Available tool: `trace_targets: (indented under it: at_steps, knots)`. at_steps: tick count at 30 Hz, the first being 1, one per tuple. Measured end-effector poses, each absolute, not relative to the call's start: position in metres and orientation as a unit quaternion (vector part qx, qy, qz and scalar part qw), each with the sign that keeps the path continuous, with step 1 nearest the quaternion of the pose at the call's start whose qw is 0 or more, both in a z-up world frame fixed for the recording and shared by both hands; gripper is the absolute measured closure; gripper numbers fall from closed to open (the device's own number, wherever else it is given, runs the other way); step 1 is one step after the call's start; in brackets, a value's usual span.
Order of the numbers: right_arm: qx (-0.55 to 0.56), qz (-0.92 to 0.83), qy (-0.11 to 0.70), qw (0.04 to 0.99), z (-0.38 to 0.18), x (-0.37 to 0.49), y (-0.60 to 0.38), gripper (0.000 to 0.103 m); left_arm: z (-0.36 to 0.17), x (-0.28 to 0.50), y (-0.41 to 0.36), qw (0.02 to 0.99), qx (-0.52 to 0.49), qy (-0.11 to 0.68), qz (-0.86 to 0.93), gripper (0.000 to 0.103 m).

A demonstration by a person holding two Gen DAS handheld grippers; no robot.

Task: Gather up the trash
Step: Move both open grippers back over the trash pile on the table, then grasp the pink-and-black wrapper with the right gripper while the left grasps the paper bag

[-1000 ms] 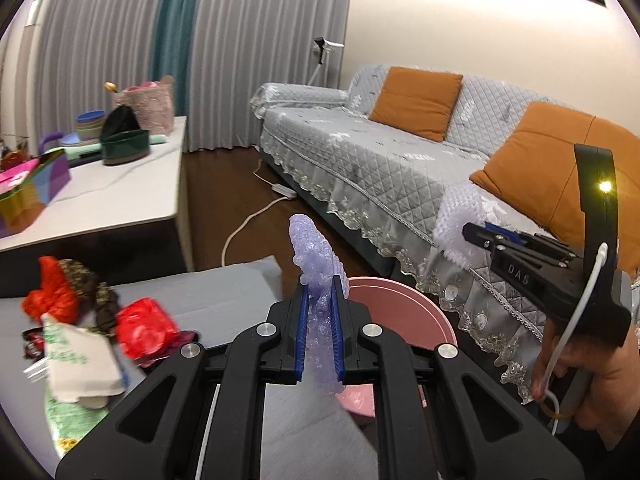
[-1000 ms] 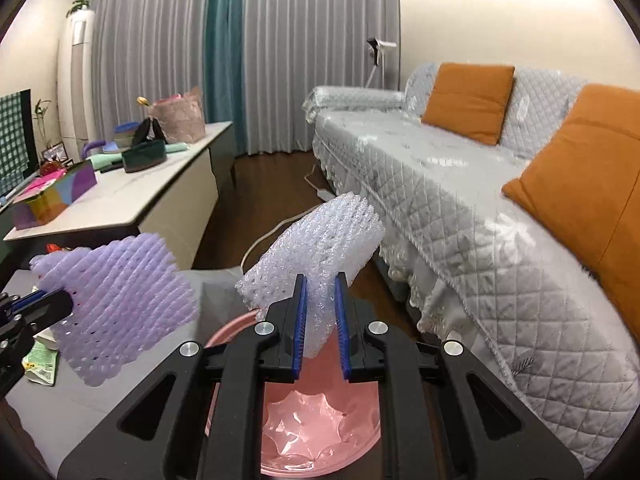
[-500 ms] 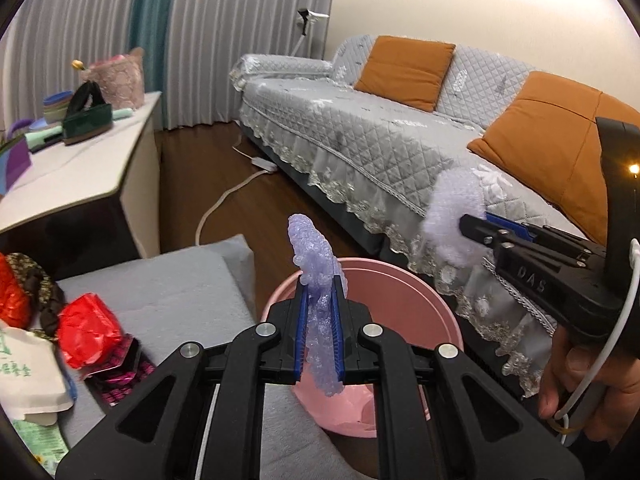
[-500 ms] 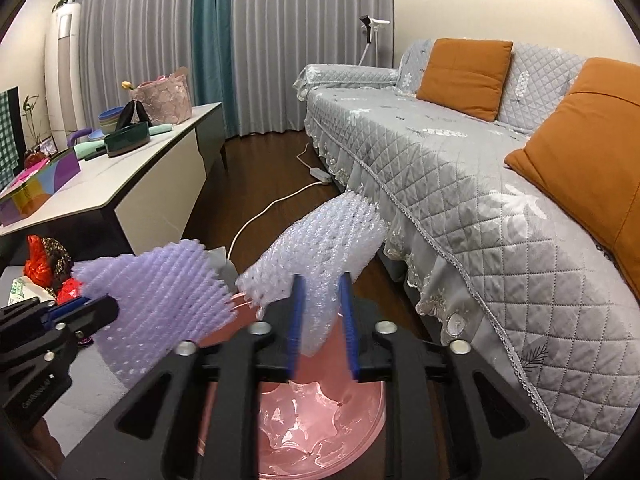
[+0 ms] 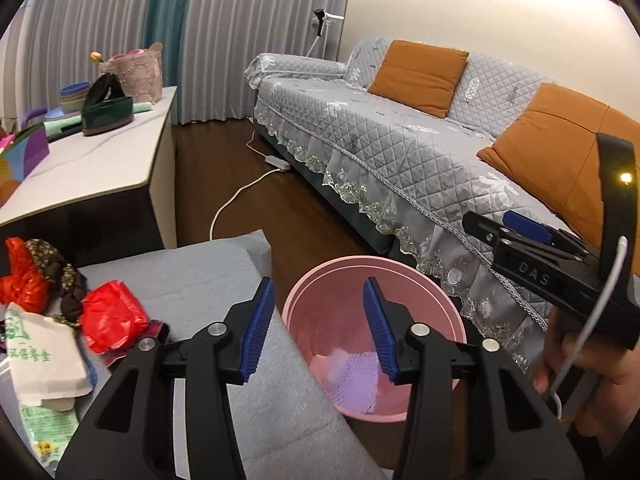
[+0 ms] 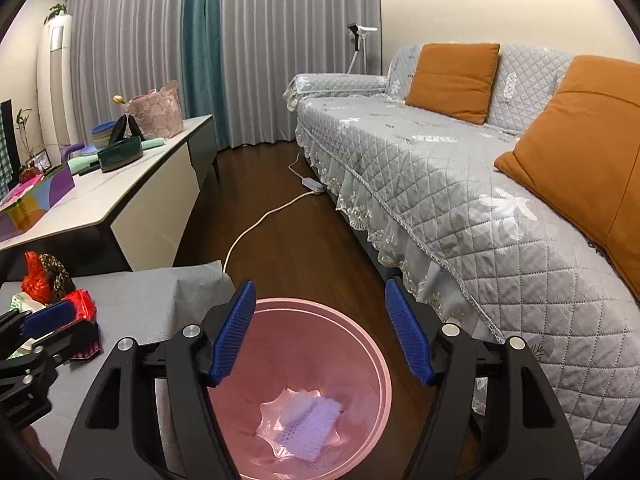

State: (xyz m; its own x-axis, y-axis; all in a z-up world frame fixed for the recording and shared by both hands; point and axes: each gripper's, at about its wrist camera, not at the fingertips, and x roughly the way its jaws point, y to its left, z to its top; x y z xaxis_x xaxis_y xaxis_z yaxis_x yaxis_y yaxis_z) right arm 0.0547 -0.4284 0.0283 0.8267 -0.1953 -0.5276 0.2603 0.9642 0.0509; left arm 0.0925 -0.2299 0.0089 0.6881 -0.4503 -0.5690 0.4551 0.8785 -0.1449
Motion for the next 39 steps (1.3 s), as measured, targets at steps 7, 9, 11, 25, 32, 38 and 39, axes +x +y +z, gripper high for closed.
trace_targets:
  at_steps: [7,9,11,25,32,38,39]
  knots:
    - [0.068,-0.096,0.253,0.960,0.040,0.047,-0.404,0.051,0.025,0.070,-0.194,0.928,0.005,0.295,-0.229,0.066]
    - [0.075,-0.081,0.248,0.962,0.043,0.046,-0.394,0.052,0.032,0.062,-0.177,0.930,0.007,0.292,-0.222,0.066]
    - [0.082,-0.067,0.245,0.964,0.046,0.046,-0.384,0.054,0.039,0.055,-0.161,0.933,0.010,0.287,-0.215,0.066]
    - [0.060,0.068,0.256,0.962,0.040,0.073,-0.272,0.044,0.040,0.056,-0.024,0.957,-0.025,0.275,-0.094,0.066]
    - [0.028,0.121,0.298,0.946,0.008,0.100,-0.221,0.018,0.011,0.080,-0.004,0.950,-0.041,0.297,-0.090,0.070]
    - [0.015,0.147,0.336,0.930,-0.016,0.127,-0.192,0.011,-0.009,0.099,-0.002,0.942,-0.053,0.318,-0.089,0.070]
    - [0.016,0.151,0.344,0.926,-0.021,0.131,-0.189,0.010,-0.012,0.101,-0.002,0.942,-0.055,0.320,-0.089,0.070]
